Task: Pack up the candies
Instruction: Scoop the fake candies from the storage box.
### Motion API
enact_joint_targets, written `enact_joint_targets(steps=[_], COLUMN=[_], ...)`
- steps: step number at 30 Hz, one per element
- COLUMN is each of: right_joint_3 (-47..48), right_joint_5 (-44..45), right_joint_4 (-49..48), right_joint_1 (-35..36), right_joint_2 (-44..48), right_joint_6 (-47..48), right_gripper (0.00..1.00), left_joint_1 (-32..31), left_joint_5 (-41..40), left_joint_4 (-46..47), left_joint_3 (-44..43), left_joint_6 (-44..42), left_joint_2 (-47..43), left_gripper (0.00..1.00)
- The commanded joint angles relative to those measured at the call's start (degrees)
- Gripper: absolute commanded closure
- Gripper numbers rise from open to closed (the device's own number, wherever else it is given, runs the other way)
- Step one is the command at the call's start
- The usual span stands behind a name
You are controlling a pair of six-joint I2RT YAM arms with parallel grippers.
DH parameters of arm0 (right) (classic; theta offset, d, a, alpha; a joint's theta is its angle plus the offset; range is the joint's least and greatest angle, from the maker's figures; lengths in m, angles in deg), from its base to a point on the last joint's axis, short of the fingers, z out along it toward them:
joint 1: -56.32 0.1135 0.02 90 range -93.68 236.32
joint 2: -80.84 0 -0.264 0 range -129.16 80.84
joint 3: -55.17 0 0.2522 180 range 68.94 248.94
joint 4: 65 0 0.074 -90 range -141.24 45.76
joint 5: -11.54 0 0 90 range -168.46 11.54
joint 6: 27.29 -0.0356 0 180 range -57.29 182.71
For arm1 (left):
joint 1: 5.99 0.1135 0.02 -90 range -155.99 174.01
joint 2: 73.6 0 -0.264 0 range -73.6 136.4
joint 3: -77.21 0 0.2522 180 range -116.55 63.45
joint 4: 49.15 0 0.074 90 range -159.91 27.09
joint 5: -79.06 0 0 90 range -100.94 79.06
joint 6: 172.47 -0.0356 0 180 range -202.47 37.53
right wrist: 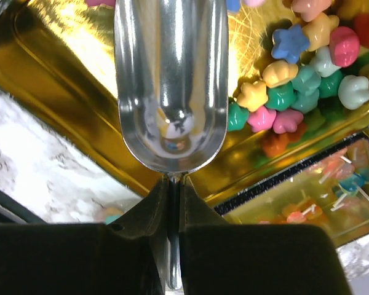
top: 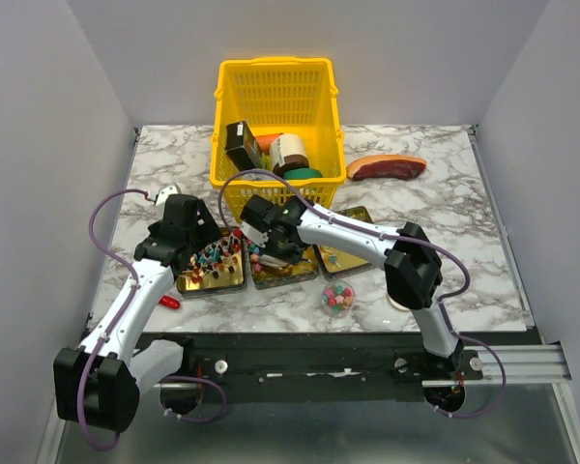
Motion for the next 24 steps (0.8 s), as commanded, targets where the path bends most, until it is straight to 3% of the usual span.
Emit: enact_joint_targets(steps=[1,24], right_joint_3=[2.52,-4.95], right_joint_5=[-0.48,4.97], right_joint_4=[-0.67,-14.48], right_joint_1=[-0.67,-1.90], right_joint_2=[-3.72,-1.18], right_joint_6=[-4.33,-9.95], right_gripper=[0.99,0.99], left_joint_1=[0.41,0.41], left_joint_5=[-0.45,-0.88], left_joint_4=[-0.28,0.07], left_joint_3=[0.09,0.17], left_joint_6=[-0.40,-0.67], left_joint_2=[-1.06,-0.88], left_gripper=[0.01,0.01])
